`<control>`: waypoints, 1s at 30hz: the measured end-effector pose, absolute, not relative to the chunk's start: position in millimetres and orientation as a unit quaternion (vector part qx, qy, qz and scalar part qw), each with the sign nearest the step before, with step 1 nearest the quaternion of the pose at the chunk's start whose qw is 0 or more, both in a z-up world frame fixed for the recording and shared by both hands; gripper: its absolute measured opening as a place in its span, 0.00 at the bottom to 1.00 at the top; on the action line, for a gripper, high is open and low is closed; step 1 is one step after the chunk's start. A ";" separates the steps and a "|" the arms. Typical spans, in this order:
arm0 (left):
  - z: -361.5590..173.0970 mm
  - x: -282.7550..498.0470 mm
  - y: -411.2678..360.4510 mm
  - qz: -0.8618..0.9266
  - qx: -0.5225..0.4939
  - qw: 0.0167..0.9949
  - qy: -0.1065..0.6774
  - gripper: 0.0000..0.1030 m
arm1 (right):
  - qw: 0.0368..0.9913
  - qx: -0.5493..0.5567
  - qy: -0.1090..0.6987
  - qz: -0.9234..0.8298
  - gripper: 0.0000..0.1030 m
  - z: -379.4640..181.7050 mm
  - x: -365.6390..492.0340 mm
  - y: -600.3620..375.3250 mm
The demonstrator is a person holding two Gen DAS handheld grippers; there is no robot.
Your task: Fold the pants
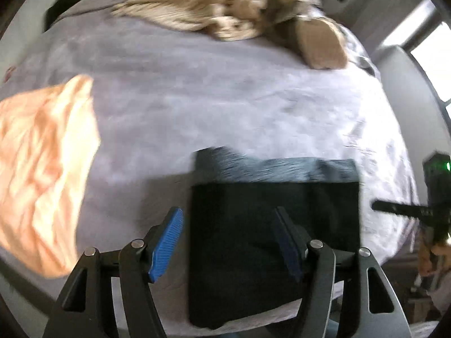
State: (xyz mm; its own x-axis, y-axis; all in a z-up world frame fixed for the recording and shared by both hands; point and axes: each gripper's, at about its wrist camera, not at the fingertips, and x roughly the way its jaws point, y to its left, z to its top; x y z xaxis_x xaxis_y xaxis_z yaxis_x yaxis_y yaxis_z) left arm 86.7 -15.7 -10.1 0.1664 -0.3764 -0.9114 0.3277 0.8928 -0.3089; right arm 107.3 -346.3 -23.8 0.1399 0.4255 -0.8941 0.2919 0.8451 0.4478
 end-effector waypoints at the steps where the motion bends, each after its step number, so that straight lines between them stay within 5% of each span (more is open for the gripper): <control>1: -14.6 84.2 -21.5 -0.238 -0.015 0.760 0.605 0.65 | 0.711 0.271 0.646 0.056 0.28 -19.0 113.2 -340.3; 7: -79.4 83.3 -53.4 -0.182 0.044 0.747 0.638 0.65 | 0.695 0.208 0.686 0.043 0.23 -60.7 119.0 -305.5; 15: -63.0 77.5 -62.2 -0.165 0.077 0.756 0.629 0.65 | 0.693 0.232 0.682 0.029 0.26 -60.9 122.0 -313.1; 18: -55.1 71.1 -56.4 -0.154 0.075 0.757 0.631 0.68 | 0.694 0.218 0.686 0.024 0.32 -52.7 120.2 -307.5; 21: -44.1 61.9 -51.5 -0.147 0.071 0.766 0.622 0.88 | 0.693 0.219 0.686 0.018 0.41 -40.9 106.6 -307.7; 30: -30.9 47.6 -49.8 -0.130 0.075 0.760 0.632 0.89 | 0.684 0.199 0.702 0.002 0.54 -31.0 83.2 -286.9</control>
